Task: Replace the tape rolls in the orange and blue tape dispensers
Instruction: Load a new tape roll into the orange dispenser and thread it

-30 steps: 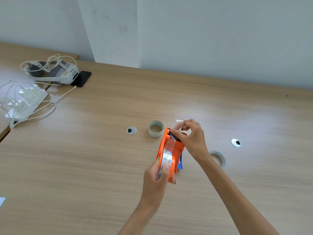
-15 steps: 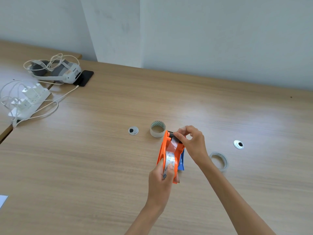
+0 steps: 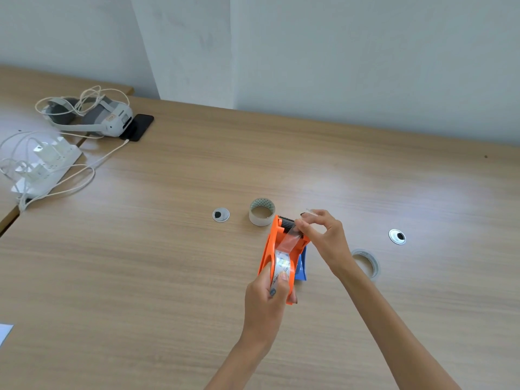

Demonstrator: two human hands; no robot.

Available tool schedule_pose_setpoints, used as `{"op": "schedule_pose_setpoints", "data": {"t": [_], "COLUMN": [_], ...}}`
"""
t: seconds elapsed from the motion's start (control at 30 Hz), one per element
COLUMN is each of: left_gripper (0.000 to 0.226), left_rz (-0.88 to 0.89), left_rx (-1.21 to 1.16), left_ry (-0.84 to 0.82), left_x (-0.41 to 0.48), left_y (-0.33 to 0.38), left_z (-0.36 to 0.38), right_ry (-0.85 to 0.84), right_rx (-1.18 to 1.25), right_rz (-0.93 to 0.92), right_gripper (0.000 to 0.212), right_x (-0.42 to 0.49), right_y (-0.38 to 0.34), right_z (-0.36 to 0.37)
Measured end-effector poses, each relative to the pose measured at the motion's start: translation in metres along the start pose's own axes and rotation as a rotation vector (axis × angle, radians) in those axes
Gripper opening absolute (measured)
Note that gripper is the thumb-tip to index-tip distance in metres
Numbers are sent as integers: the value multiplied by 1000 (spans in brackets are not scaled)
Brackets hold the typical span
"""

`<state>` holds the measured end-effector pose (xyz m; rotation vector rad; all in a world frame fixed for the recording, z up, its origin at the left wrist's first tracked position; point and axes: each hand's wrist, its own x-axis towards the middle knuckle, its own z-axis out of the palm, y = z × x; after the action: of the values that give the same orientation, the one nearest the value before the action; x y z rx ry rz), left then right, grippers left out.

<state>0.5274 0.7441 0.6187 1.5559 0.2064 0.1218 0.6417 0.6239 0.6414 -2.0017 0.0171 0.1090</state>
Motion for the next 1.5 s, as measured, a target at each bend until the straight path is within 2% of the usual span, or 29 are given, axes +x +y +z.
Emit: {"op": "schedule_pose_setpoints", "data": {"t": [0.13,0.4,0.5,0.7,0.87,1.0,1.17,1.37,1.5], "left_gripper": [37,36,33,33,28,33,43,41,37], "left_rz": [-25,-60,-64,-57,11,40,38,-6,-20], "left_rx": [-14,-30,-19,-32,8,-6,-36,-49,-31], "left_ry": [4,-11,-12,-39,-75,-96,-73,-38,-3], "left_x": [-4,-6,-7,-9,-12,-13,-8,2,8], "left_y": [0,-2,-6,-7,-4,-1,0,-2,-6], "left_z": [4,12,14,13,3,-3,-9,-14,-17], "right_ry": [127,165,130,-14,-237,-442,-560,-644,-610], "right_rx": [-243,-182,-167,-17,418,397,479,515,691], "right_rz": [-213,-197,-183,-63,260,375,558,612,636], "right_gripper": [20,17,17,13,12,12,18,22,23], "right_x": [1,2,5,13,27,41,52,70,73], "right_y": [8,8,8,6,-9,-17,-13,-1,12], "right_z": [7,12,12,8,-9,-14,-7,13,33]}}
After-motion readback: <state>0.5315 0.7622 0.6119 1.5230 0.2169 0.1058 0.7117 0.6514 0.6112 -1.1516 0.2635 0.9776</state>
